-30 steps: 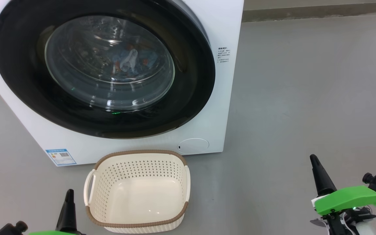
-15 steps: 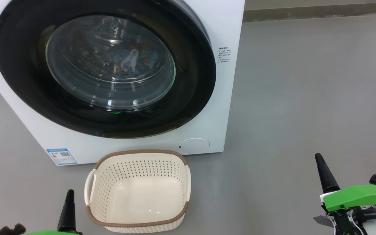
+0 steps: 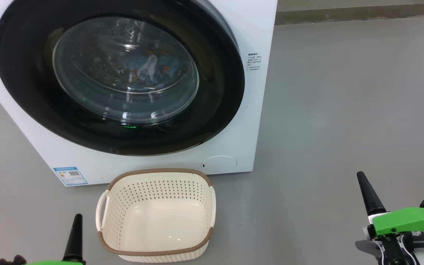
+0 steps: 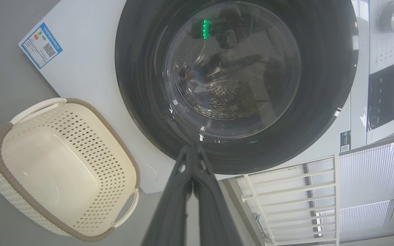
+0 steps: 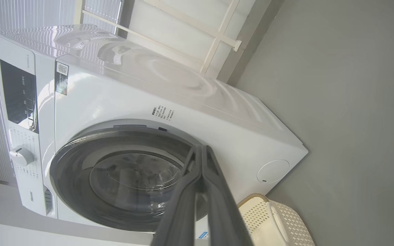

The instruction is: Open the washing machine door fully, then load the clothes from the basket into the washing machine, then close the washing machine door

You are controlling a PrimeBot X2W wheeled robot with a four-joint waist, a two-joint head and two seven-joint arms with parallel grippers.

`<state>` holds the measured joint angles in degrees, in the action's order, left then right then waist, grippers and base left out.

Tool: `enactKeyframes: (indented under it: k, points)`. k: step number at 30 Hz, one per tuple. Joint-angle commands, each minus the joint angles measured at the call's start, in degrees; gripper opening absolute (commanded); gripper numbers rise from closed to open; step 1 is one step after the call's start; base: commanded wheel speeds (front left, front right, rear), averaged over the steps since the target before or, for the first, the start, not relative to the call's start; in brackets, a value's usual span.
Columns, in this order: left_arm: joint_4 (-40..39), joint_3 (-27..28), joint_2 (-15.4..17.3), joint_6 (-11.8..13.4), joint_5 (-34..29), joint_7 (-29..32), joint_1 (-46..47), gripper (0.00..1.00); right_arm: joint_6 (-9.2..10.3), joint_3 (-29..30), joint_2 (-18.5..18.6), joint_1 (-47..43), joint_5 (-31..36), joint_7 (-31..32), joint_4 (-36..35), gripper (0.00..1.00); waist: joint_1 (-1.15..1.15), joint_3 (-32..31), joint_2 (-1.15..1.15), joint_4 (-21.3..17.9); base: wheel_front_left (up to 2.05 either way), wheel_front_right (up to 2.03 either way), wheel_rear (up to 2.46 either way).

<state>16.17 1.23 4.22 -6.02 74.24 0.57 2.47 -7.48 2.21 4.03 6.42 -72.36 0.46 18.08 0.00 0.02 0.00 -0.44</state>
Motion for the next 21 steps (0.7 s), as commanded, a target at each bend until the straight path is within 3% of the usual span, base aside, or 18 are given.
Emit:
enactKeyframes:
  k: [1, 21]
  points:
    - [-1.65, 1.76, 0.31, -0.54, 1.47, 0.38, 2.98, 0.0, -0.05, -0.25, 0.39, 0.7, -1.51, 0.43, -1.89, 0.0, 0.0, 0.0, 0.0, 0.01, 0.0, 0.0, 0.0]
    - [-1.75, 3.94, -0.68, -1.1, 11.3, 3.75, 3.63, 0.0, -0.03, 2.54, -0.53, 0.33, -12.45, 3.83, -3.03, 0.0, 0.0, 0.02, 0.0, 0.27, 0.0, 0.0, 0.0]
